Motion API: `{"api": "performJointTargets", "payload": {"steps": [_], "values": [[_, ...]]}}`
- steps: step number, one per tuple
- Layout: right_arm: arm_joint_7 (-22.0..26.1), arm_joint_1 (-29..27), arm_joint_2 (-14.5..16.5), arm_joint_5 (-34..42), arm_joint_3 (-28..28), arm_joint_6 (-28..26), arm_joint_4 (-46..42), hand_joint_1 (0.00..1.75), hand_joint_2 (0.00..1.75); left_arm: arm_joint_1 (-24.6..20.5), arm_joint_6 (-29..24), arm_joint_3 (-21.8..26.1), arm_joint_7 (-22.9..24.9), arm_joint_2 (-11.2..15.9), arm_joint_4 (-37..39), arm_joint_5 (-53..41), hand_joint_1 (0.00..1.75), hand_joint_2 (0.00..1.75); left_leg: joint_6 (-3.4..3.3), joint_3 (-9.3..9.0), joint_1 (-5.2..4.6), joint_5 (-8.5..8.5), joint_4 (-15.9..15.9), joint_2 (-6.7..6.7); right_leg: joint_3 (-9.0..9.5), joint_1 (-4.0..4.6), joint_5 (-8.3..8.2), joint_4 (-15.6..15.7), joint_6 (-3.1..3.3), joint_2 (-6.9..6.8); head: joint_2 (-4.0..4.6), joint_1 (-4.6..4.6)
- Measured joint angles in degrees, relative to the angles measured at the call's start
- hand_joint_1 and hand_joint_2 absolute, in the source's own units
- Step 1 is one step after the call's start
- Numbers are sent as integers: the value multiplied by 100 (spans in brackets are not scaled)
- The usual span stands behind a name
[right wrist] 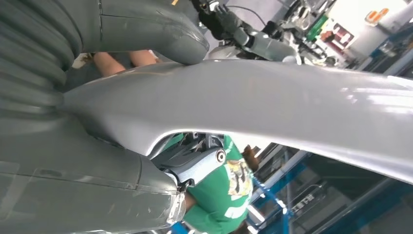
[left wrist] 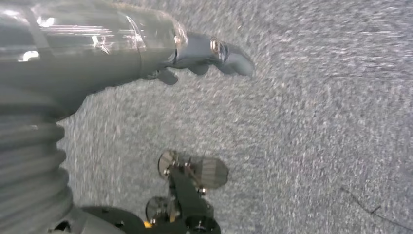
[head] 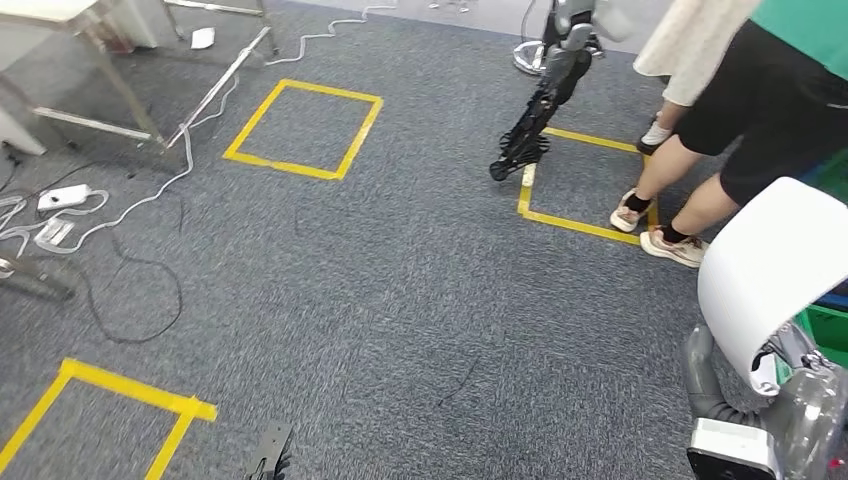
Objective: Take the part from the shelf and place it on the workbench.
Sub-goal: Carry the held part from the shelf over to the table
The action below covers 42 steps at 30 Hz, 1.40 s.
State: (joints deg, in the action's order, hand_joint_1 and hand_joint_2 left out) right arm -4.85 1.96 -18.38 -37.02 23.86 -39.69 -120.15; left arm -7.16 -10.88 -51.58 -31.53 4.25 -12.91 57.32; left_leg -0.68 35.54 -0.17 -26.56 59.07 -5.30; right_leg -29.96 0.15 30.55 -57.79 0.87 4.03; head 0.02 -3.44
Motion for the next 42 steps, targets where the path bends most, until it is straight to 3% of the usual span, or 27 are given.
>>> {"api": "performJointTargets", "payload": {"steps": [1,2,4,6,8,9,10,12,13,15,17,19,22,23,24,25,26,28,29,31,32,33,35,37,39,40,42], "values": [[-15,15,-7,-15,7,-1,-2,175,175,1,6,1,1,-5,-2,17,0,175,39,25,19,28,-10,-65,11,9,-2,38,1,-58,0,7],[-42,28,-14,-29,15,0,-3,175,175,8,18,4,-6,-9,-3,57,0,175,67,43,20,33,-4,-41,26,-1,-21,81,5,-129,0,10],[-111,42,-22,-69,29,-2,-13,175,175,18,56,12,-27,-8,-2,167,0,175,112,130,-1,-102,157,247,67,-15,-81,175,16,-267,0,-9],[-170,42,-27,-117,37,-5,-26,175,175,17,102,17,-39,-5,-1,255,0,175,163,390,5,-450,708,549,83,-13,-110,218,28,-401,0,-33],[-205,34,-33,-141,43,-7,-32,175,175,18,124,17,-40,-4,0,294,0,175,221,690,47,-729,1362,563,64,-8,-109,207,29,-545,0,-42],[-211,30,-34,-144,49,-7,-32,175,175,21,126,18,-40,-3,1,300,0,175,244,751,63,-747,1510,552,55,-9,-105,197,24,-612,0,-42],[-215,30,-36,-145,54,-7,-32,175,175,24,126,19,-40,0,2,302,0,175,264,680,76,-647,1417,558,49,-12,-95,184,11,-678,0,-44],[-217,33,-36,-146,68,-7,-33,175,175,24,126,20,-40,12,3,297,0,175,292,279,86,-335,747,710,50,-21,-57,141,-37,-788,0,-44],[-217,39,-37,-146,75,-7,-33,175,175,22,126,21,-40,16,2,286,0,175,280,71,74,-225,393,865,50,-11,-30,114,-68,-834,0,-46],[-214,63,-44,-158,99,-7,-37,175,175,23,123,21,-22,18,1,228,0,175,187,-101,36,-194,56,1061,50,13,10,73,-121,-901,0,-41],[-209,89,-59,-181,120,-7,-38,175,175,25,108,20,18,22,2,133,0,175,74,-78,17,-183,45,985,55,10,29,65,-163,-957,0,-38],[-208,108,-66,-196,132,-7,-38,175,175,21,80,20,66,32,3,52,0,175,10,-68,24,-161,32,867,14,-17,155,-59,-217,-822,0,-32],[-211,102,-72,-194,147,-8,-32,175,175,19,58,20,113,42,3,26,0,175,-60,-64,14,-134,26,663,-407,-29,701,-1040,-238,-487,0,-17],[-217,87,-73,-195,151,-7,-24,175,175,21,58,20,130,42,3,37,0,175,-73,-60,0,-128,27,587,-583,-26,844,-1413,-225,-454,0,-17],[-228,62,-73,-203,152,-7,-18,175,175,26,58,20,161,43,3,50,0,175,-84,-60,-15,-122,28,504,-697,-21,884,-1636,-203,-440,0,-17],[-248,30,-76,-223,148,-8,-16,175,175,32,58,20,205,43,3,59,0,175,-91,-64,-29,-117,28,417,-717,-12,802,-1646,-170,-426,0,-19],[-278,-9,-87,-257,137,-8,-22,175,175,39,57,20,263,41,3,65,0,175,-98,-72,-39,-113,28,322,-641,0,619,-1449,-130,-396,0,-20],[-346,-94,-135,-344,100,-10,-68,175,175,49,56,20,370,30,4,68,0,175,-98,-86,-52,-102,31,143,-324,28,177,-704,-38,-217,0,-22],[-380,-130,-167,-385,75,-11,-104,175,175,51,56,20,407,20,4,68,0,175,-87,-77,-49,-91,35,63,-181,38,45,-363,-8,-115,0,-22],[-418,-180,-219,-432,22,-14,-171,175,175,63,56,19,444,3,5,69,0,175,-35,-21,-26,-51,39,-75,-54,52,-3,-40,21,-14,0,-19],[-428,-195,-236,-443,0,-15,-197,175,175,75,56,19,450,1,5,69,0,175,-1,7,-11,-27,34,-137,-42,55,-8,9,22,-61,0,-15],[-430,-203,-248,-447,-16,-15,-218,175,175,91,55,18,454,1,5,69,0,175,25,29,-8,-27,41,-125,-27,46,-31,51,23,-126,0,-16],[-431,-223,-260,-453,-35,-18,-255,175,175,114,52,16,456,1,5,69,0,175,72,122,-35,-185,218,172,15,28,-98,162,39,-254,0,-30],[-431,-260,-266,-454,-49,-23,-281,175,175,116,50,15,456,-2,5,71,0,175,127,395,-30,-561,819,501,35,25,-129,214,52,-386,0,-48],[-431,-296,-274,-453,-54,-26,-290,175,175,117,50,15,456,-4,5,71,0,175,186,664,22,-803,1434,545,32,19,-124,207,47,-529,0,-53],[-431,-308,-276,-454,-54,-26,-290,175,175,120,50,15,456,-5,5,71,0,175,214,674,46,-769,1496,549,33,12,-116,201,37,-597,0,-52],[-431,-312,-276,-454,-54,-27,-291,175,175,123,50,15,456,-5,5,71,0,175,258,361,73,-442,982,650,41,-10,-87,173,-6,-709,0,-54]]}}
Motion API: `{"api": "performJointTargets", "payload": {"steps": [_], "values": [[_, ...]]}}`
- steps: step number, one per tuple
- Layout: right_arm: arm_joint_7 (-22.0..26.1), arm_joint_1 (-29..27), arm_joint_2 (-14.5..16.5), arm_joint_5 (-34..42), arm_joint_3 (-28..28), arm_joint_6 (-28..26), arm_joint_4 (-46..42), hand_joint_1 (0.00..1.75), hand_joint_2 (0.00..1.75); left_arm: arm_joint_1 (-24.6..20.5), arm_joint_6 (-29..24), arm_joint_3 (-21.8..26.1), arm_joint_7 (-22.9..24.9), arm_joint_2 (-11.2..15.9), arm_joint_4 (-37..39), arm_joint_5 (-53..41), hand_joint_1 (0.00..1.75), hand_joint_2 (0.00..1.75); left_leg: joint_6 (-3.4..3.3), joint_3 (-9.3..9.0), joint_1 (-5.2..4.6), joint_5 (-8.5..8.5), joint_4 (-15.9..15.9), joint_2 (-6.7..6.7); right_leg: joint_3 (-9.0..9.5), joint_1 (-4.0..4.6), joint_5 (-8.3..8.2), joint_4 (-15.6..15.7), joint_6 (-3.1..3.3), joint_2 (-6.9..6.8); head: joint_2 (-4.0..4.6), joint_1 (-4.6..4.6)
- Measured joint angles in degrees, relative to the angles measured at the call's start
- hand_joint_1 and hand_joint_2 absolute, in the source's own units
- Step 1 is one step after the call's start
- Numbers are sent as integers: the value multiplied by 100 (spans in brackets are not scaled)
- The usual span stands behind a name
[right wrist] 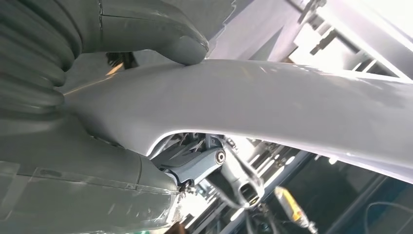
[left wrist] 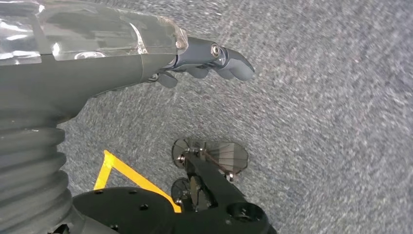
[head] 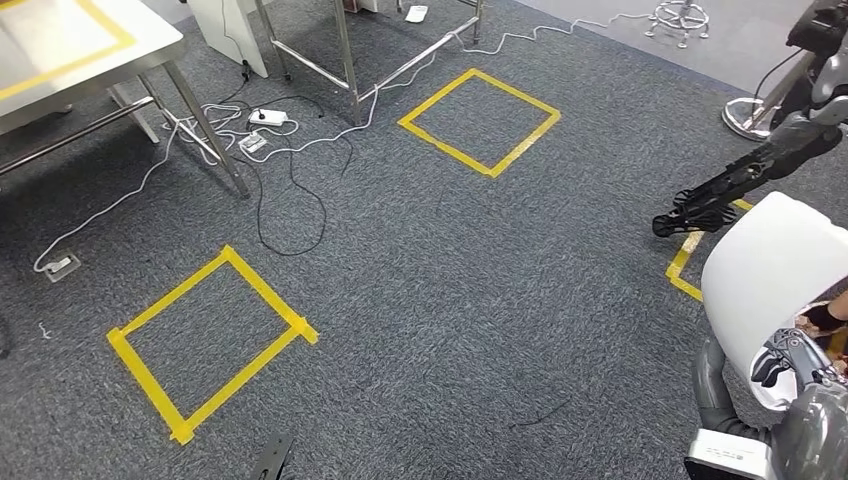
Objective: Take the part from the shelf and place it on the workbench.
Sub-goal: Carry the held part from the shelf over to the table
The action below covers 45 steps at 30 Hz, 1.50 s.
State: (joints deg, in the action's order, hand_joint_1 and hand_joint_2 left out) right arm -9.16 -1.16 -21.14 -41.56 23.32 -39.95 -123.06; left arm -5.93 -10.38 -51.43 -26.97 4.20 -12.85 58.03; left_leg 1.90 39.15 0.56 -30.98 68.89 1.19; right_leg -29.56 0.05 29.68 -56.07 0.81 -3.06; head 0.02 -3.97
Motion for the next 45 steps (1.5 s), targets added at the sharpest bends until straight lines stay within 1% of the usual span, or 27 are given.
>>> {"api": "performJointTargets", "payload": {"steps": [2,4,6,8,11,13,14,15,17,19,21,23,25,27,28,29,30,32,34,35,37,39,41,42,43,44,45], "values": [[0,-1,-2,3,-1,1,-12,175,175,-9,0,0,-1,-2,0,1,0,175,-4,-395,-21,219,-696,280,3,4,47,-50,-69,-86,0,-6],[7,0,-10,21,-4,1,-33,175,175,-17,1,0,-6,-5,0,9,0,175,-96,-514,-56,220,-951,415,6,30,80,-84,-122,-162,0,-5],[56,7,-16,98,-6,2,-43,175,175,-20,4,0,-41,-6,0,22,0,175,-202,-493,-64,238,-966,298,19,29,105,-92,-153,-245,0,2],[181,26,-10,212,-7,2,-43,175,175,-28,9,0,-122,0,0,38,0,175,-269,-483,-60,261,-975,163,-32,2,259,-258,-202,-124,0,12],[412,80,10,321,-2,1,-29,175,175,-76,23,2,-298,10,-1,73,0,175,-333,-472,-75,295,-979,-50,-490,-16,812,-1302,-230,219,0,34],[465,111,27,322,4,2,1,175,175,-127,37,2,-409,11,-7,105,0,175,-358,-466,-105,311,-978,-211,-746,-6,919,-1803,-191,270,0,38],[469,120,36,313,5,2,17,175,175,-149,41,2,-450,11,-9,117,0,175,-367,-468,-120,318,-977,-294,-737,3,800,-1746,-156,286,0,38],[461,126,44,294,4,2,28,175,175,-163,41,3,-472,13,-11,127,0,175,-372,-475,-130,324,-977,-376,-620,17,584,-1460,-111,325,0,37],[434,132,56,248,1,2,33,175,175,-172,23,4,-451,17,-11,131,0,175,-365,-477,-131,339,-977,-516,-274,46,181,-657,-15,543,0,34],[415,130,67,190,-10,1,20,175,175,-166,-5,4,-374,23,-11,131,0,175,-325,-437,-110,371,-973,-626,-82,66,55,-198,29,693,0,38],[411,111,77,112,-37,0,5,175,175,-148,-23,4,-309,31,-10,118,0,175,-260,-387,-101,414,-983,-731,-64,66,49,-116,27,616,0,45],[404,94,85,39,-64,0,2,175,175,-130,-24,3,-292,45,-10,83,0,175,-213,-317,-127,325,-885,-540,-39,44,-4,-32,31,486,0,35],[382,79,89,6,-80,2,-3,175,175,-137,-10,1,-301,58,-11,31,0,175,-169,-86,-128,-21,-381,-194,-19,25,-45,32,39,341,0,14],[362,57,96,-1,-84,2,-5,175,175,-147,5,0,-309,61,-11,-12,0,175,-106,226,-83,-355,319,-96,-22,17,-44,32,38,196,0,3],[359,47,101,0,-82,2,-1,175,175,-148,9,0,-310,61,-11,-25,0,175,-75,301,-60,-388,501,-96,-22,10,-38,26,30,121,0,3],[358,42,107,0,-81,2,6,175,175,-148,10,0,-310,62,-11,-37,0,175,-45,273,-36,-313,483,-89,-21,2,-28,17,15,48,0,3],[357,40,113,1,-81,2,13,175,175,-148,11,0,-310,64,-11,-47,0,175,-19,126,-17,-146,241,-49,-17,-9,-12,4,-6,-21,0,3],[357,39,119,0,-85,2,20,175,175,-154,11,0,-309,69,-12,-59,0,175,13,-307,-24,165,-519,206,-6,-17,36,-42,-68,-136,0,-1],[360,41,125,-2,-88,3,20,175,175,-167,12,0,-307,72,-15,-61,0,175,-62,-519,-60,236,-937,403,-2,2,80,-89,-128,-228,0,-4],[361,42,129,1,-90,3,20,175,175,-171,12,0,-303,72,-17,-61,0,175,-118,-519,-82,215,-958,404,3,14,90,-95,-145,-273,0,-3],[364,41,139,11,-91,3,20,175,175,-170,11,0,-285,74,-17,-61,0,175,-213,-507,-75,233,-970,269,20,3,128,-112,-177,-323,0,1],[376,31,148,18,-95,3,18,175,175,-169,9,0,-260,78,-17,-58,0,175,-272,-510,-65,252,-979,132,-64,-25,331,-360,-226,-108,0,15],[401,10,158,18,-97,2,19,175,175,-168,5,0,-246,79,-17,-49,0,175,-311,-509,-69,267,-981,-5,-364,-39,699,-1035,-250,177,0,38],[412,-5,163,18,-98,2,20,175,175,-167,3,0,-243,79,-17,-39,0,175,-326,-507,-80,273,-980,-78,-547,-39,845,-1412,-245,234,0,44],[421,-22,168,17,-97,2,22,175,175,-164,1,0,-239,79,-17,-28,0,175,-339,-508,-96,277,-980,-157,-681,-37,897,-1663,-228,258,0,48],[425,-36,172,15,-96,2,22,175,175,-160,-1,0,-235,80,-16,-19,0,175,-349,-511,-113,282,-979,-237,-733,-31,832,-1721,-198,272,0,48],[426,-44,176,11,-96,2,22,175,175,-158,-2,0,-234,82,-16,-8,0,175,-356,-515,-129,287,-979,-317,-687,-19,662,-1564,-155,294,0,47]]}}
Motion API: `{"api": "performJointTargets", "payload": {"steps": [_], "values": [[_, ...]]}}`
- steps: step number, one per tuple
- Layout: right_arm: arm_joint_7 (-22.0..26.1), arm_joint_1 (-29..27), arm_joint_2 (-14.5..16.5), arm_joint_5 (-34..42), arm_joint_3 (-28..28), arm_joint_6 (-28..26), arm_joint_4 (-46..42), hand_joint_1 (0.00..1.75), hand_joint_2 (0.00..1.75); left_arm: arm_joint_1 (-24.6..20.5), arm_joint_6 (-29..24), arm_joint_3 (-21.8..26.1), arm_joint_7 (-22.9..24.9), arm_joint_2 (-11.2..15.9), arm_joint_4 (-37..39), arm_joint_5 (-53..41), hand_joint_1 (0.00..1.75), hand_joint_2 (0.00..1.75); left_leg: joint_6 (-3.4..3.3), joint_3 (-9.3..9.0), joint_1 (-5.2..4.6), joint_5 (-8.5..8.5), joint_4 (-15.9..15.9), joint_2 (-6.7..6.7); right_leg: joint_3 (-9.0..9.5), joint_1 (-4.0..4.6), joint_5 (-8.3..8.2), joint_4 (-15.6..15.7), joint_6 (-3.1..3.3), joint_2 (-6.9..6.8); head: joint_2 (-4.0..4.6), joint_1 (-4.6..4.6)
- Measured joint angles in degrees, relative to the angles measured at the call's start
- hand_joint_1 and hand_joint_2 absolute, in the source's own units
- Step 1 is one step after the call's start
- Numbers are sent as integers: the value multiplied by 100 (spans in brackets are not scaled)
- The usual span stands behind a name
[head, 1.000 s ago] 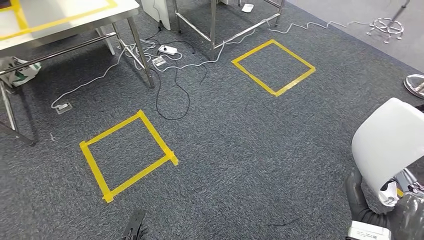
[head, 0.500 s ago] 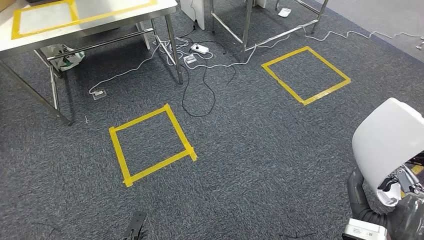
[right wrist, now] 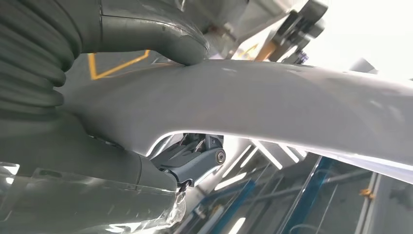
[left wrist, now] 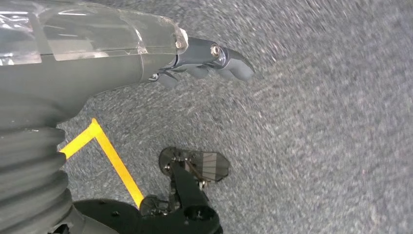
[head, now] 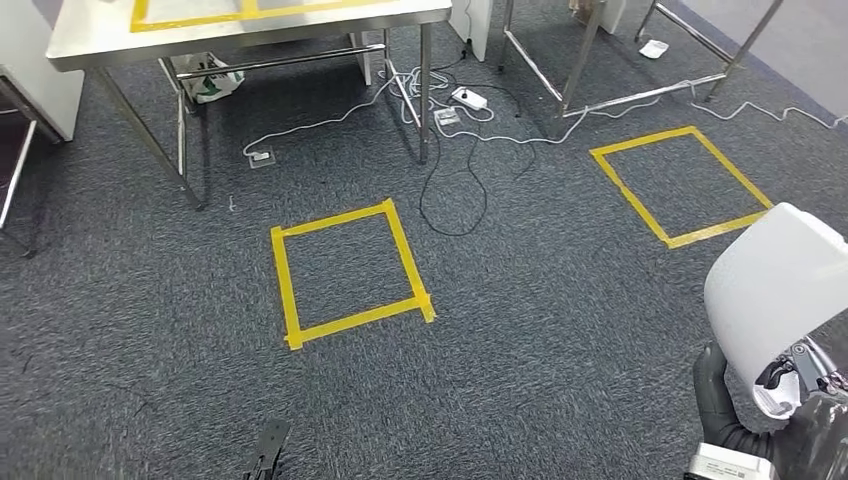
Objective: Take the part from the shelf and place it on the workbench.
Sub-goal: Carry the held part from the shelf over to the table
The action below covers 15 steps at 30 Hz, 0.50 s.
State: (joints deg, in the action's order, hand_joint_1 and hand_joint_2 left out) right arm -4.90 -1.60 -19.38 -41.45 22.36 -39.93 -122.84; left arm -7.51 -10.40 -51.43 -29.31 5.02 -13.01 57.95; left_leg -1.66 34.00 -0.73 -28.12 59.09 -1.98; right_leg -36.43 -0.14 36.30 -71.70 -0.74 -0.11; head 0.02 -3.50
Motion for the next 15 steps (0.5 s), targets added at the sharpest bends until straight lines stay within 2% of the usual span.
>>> {"api": "performJointTargets", "payload": {"steps": [1,2,3,4,5,7,8,9,11,12,13,14,15], "values": [[0,-3,4,-5,-1,0,-1,175,175,2,-1,0,0,2,1,7,0,175,-4,-5,-12,5,0,-75,131,20,-236,338,56,47,0,0],[1,-2,9,-11,-2,0,-2,175,175,2,-1,0,0,-1,-1,9,0,175,-7,-5,-10,13,-2,-137,296,43,-430,726,122,150,0,-5],[1,-3,15,-20,-2,0,-3,175,175,1,-1,0,0,-5,-2,10,0,175,1,5,-4,23,-1,-198,438,61,-568,1066,177,256,0,-13],[2,-4,20,-30,-3,0,-7,175,175,0,-1,0,0,-12,-5,9,0,175,20,24,15,38,-1,-251,533,80,-634,1293,215,339,0,-13],[2,-5,22,-38,-3,0,-10,175,175,2,0,0,1,-20,-9,7,0,175,46,49,40,56,-4,-302,571,96,-634,1393,238,386,0,-14],[2,-8,29,-49,-1,0,-17,175,175,9,0,0,1,-25,-14,3,0,175,106,81,58,85,-13,-383,601,98,-677,1495,232,305,0,-1],[2,-8,32,-49,0,2,-16,175,175,15,-1,-1,0,-27,-16,1,0,175,132,100,35,50,14,-297,630,81,-713,1567,222,246,0,-6],[2,-6,37,-50,0,1,-16,175,175,16,-1,-1,-1,-27,-17,-1,0,175,159,159,15,-54,132,-162,658,56,-754,1644,213,179,0,-21],[2,-6,42,-49,-1,2,-14,175,175,17,-1,-2,-1,-30,-19,3,0,175,220,418,19,-421,688,147,684,28,-800,1727,204,43,0,-53],[1,-10,43,-48,-1,1,-12,175,175,16,1,-2,-1,-29,-19,5,0,175,255,582,55,-600,1052,193,682,21,-802,1730,202,-28,0,-62],[0,-13,44,-48,0,2,-7,175,175,19,2,-2,0,-29,-19,7,0,175,290,703,88,-696,1328,206,681,12,-798,1727,196,-96,0,-63],[-2,-17,44,-47,2,2,-3,175,175,22,4,-2,0,-29,-19,8,0,175,326,743,121,-685,1432,212,682,0,-788,1720,181,-164,0,-62],[-4,-17,45,-47,2,2,-1,175,175,24,6,-2,0,-30,-20,8,0,175,366,671,148,-566,1322,236,685,-17,-774,1706,158,-230,0,-62]]}}
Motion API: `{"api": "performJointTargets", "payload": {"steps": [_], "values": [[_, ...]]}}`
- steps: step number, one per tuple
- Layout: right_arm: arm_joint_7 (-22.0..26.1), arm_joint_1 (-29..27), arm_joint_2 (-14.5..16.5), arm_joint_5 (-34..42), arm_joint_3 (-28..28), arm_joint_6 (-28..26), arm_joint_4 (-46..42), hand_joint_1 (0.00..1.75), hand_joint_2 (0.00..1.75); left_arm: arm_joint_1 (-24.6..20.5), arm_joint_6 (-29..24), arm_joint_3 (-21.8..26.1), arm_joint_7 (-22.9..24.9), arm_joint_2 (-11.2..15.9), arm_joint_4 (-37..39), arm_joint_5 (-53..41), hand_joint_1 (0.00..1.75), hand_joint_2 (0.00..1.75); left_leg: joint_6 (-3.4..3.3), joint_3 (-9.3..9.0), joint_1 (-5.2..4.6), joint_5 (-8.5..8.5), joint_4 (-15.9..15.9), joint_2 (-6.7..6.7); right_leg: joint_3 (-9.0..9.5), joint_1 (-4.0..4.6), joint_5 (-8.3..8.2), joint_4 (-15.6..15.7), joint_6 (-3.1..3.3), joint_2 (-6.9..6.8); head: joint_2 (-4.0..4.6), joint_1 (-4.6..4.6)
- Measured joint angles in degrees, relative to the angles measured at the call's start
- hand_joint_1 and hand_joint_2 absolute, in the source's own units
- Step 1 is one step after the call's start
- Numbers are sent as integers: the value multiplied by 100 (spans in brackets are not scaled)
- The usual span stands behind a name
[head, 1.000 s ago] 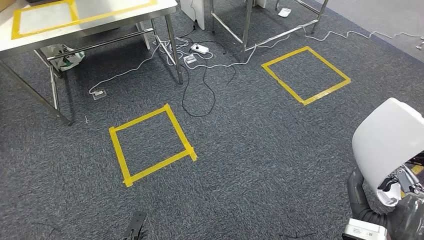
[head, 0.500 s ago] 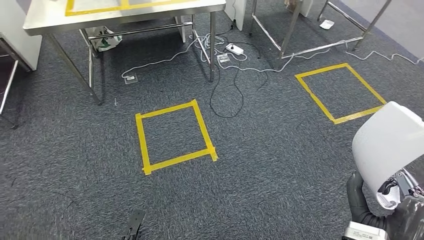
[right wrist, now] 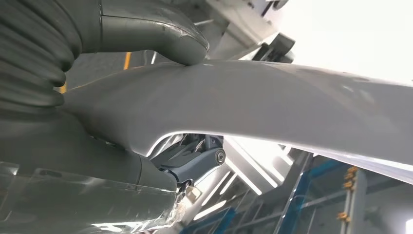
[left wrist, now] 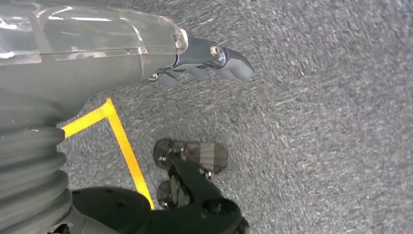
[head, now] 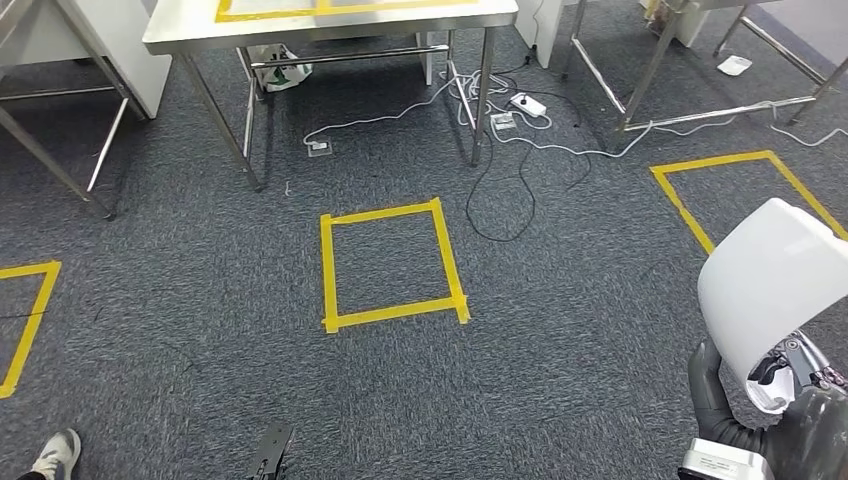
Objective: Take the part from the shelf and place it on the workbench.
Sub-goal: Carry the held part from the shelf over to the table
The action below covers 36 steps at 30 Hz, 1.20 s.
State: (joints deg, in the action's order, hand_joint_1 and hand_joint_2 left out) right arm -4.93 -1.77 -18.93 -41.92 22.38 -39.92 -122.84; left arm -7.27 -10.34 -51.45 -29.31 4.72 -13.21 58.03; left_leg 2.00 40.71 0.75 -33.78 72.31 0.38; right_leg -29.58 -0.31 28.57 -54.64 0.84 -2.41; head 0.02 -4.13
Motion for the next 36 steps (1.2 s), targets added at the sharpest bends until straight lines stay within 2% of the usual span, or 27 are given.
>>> {"api": "performJointTargets", "payload": {"steps": [1,2,3,4,5,7,8,9,11,12,13,14,15,17,18,19,20,22,24,26,30,36], "values": [[-7,2,0,0,0,-1,0,175,175,1,1,0,0,1,-1,0,0,175,38,-179,24,196,-313,78,5,-16,22,-26,-34,-58,0,-1],[-21,5,0,0,0,-1,-1,175,175,0,3,0,0,-3,-2,-1,0,175,79,-390,37,365,-694,245,6,-23,54,-65,-79,-107,0,-6],[-40,10,-1,1,-1,-1,-3,175,175,-4,4,0,0,-6,-4,-3,0,175,77,-570,36,479,-1030,391,-2,-18,93,-121,-125,-150,0,-18],[-60,14,-2,1,-1,-1,-6,175,175,-8,6,0,0,-9,-5,-8,0,175,45,-673,28,520,-1238,510,-8,-3,126,-169,-164,-193,0,-20],[-77,19,-3,1,-1,-1,-9,175,175,-10,8,0,0,-13,-6,-13,0,175,-5,-697,12,500,-1310,554,-11,14,151,-199,-191,-244,0,-20],[-95,25,-8,4,0,1,-14,175,175,-7,9,0,0,-13,-6,-20,0,175,-124,-671,-2,495,-1305,420,8,15,183,-210,-225,-365,0,-3],[-99,31,-11,5,0,0,-16,175,175,-5,9,0,0,-13,-6,-20,0,175,-162,-667,-2,506,-1308,338,9,-5,240,-249,-248,-322,0,3],[-101,37,-14,7,-1,-1,-18,175,175,-7,8,0,0,-11,-6,-20,0,175,-198,-665,2,521,-1313,257,-31,-23,349,-379,-269,-217,0,11],[-103,44,-24,7,-1,-2,-19,175,175,-19,8,0,1,-9,-6,-20,0,175,-257,-663,4,542,-1318,92,-280,-44,714,-991,-297,85,0,39],[-105,44,-26,7,-1,-2,-19,175,175,-24,8,0,6,-9,-6,-21,0,175,-277,-663,-6,548,-1318,8,-465,-42,892,-1392,-294,160,0,52],[-108,43,-29,10,-1,-2,-17,175,175,-24,9,0,16,-9,-6,-22,0,175,-293,-663,-19,553,-1318,-78,-624,-37,994,-1715,-283,193,0,60],[-108,43,-29,18,0,-2,-17,175,175,-20,9,0,26,-8,-6,-23,0,175,-304,-666,-35,557,-1317,-164,-715,-30,987,-1871,-259,207,0,64],[-104,45,-28,30,0,-2,-17,175,175,-15,9,0,37,-7,-6,-26,0,175,-311,-669,-51,562,-1317,-247,-712,-21,865,-1810,-223,221,0,65],[-86,56,-28,71,-1,-2,-19,175,175,-12,9,0,43,-4,-7,-33,0,175,-321,-678,-73,570,-1317,-374,-467,14,425,-1165,-112,288,0,65],[-71,63,-27,97,-1,-2,-21,175,175,-12,8,1,44,-4,-7,-39,0,175,-319,-677,-88,575,-1313,-420,-327,29,255,-806,-56,331,0,64],[-50,71,-27,124,-2,-2,-29,175,175,-11,8,1,45,-5,-8,-47,0,175,-310,-666,-93,582,-1310,-449,-217,46,159,-526,-20,369,0,65],[-25,77,-26,150,-3,-2,-37,175,175,-8,8,1,46,-6,-8,-54,0,175,-299,-648,-99,575,-1301,-464,-162,56,130,-357,-15,393,0,64],[22,78,-23,191,-3,-2,-50,175,175,2,10,1,49,-2,-8,-61,0,175,-314,-624,-98,563,-1293,-446,-140,58,148,-272,-115,412,0,63],[54,72,-20,225,-3,-2,-50,175,175,7,11,0,50,1,-8,-63,0,175,-330,-639,-92,557,-1305,-392,-133,60,144,-264,-169,442,0,58],[68,68,-16,239,-3,-2,-50,175,175,4,11,0,50,-2,-8,-65,0,175,-310,-665,-89,558,-1327,-340,-129,67,136,-265,-139,478,0,56],[79,67,-4,242,-3,-2,-50,175,175,0,11,0,50,4,-8,-67,0,175,-290,-694,-85,553,-1353,-270,-127,69,134,-269,-124,538,0,56],[92,61,-1,250,-3,-2,-50,175,175,-8,11,0,50,3,-8,-70,0,175,-270,-702,-85,540,-1363,-238,-127,68,143,-270,-108,573,0,57]]}}
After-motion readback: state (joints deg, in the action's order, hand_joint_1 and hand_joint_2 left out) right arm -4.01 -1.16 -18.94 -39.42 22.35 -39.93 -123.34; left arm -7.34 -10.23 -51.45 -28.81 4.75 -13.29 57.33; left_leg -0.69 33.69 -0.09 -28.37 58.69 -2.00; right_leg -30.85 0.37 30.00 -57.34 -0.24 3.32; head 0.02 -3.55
